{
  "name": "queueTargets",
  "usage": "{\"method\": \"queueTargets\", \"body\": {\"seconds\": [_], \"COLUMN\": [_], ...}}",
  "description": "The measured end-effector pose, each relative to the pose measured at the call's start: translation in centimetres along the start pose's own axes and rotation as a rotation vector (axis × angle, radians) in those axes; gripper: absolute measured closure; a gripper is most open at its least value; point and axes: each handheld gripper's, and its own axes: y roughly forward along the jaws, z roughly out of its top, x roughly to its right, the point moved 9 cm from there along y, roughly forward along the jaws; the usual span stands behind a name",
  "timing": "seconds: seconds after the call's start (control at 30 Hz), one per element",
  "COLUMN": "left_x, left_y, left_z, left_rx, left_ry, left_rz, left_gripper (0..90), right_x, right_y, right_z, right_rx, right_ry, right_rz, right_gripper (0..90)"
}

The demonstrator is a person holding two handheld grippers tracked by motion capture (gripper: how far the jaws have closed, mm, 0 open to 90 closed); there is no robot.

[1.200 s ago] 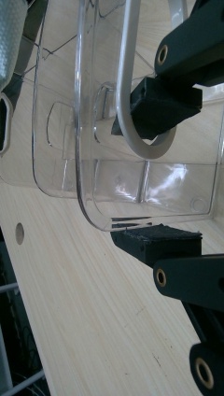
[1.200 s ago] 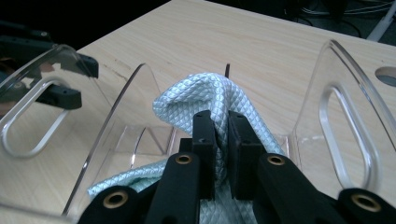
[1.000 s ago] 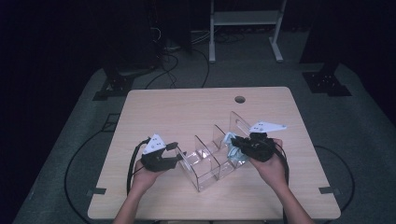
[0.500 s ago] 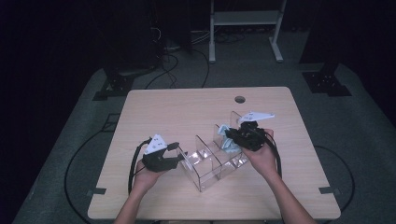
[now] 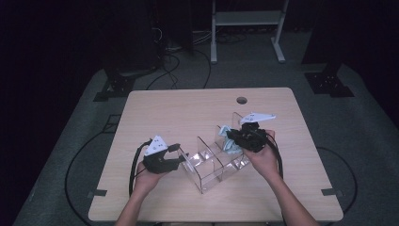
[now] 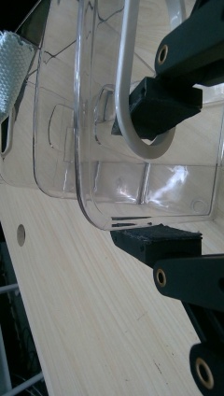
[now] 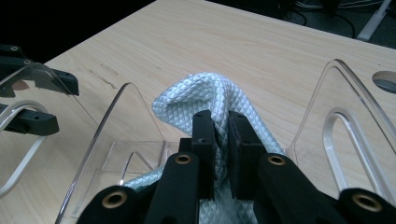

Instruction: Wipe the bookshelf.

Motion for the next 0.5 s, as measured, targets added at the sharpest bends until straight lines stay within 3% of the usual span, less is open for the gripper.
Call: {"method": "queueTargets", "body": {"seconds": [0.2, 0.5], "left_x": [0.0, 0.1], "left_y": [0.0, 0.0], "left_z": [0.0, 0.0], "left_rx": [-0.003, -0.002], "left_ry": [0.003, 0.003], "left_rz": [0.004, 0.006], "left_gripper": [46.0, 46.0], "right_x": [-0.1, 0.1], "right_y": [-0.9, 1.1], "right_z": [-0.7, 0.8], "right_rx": [0.008, -0.018], "right_ry": [-0.014, -0.001], "right_rz": [0.001, -0.008], "right_gripper": [82.2, 82.2]}}
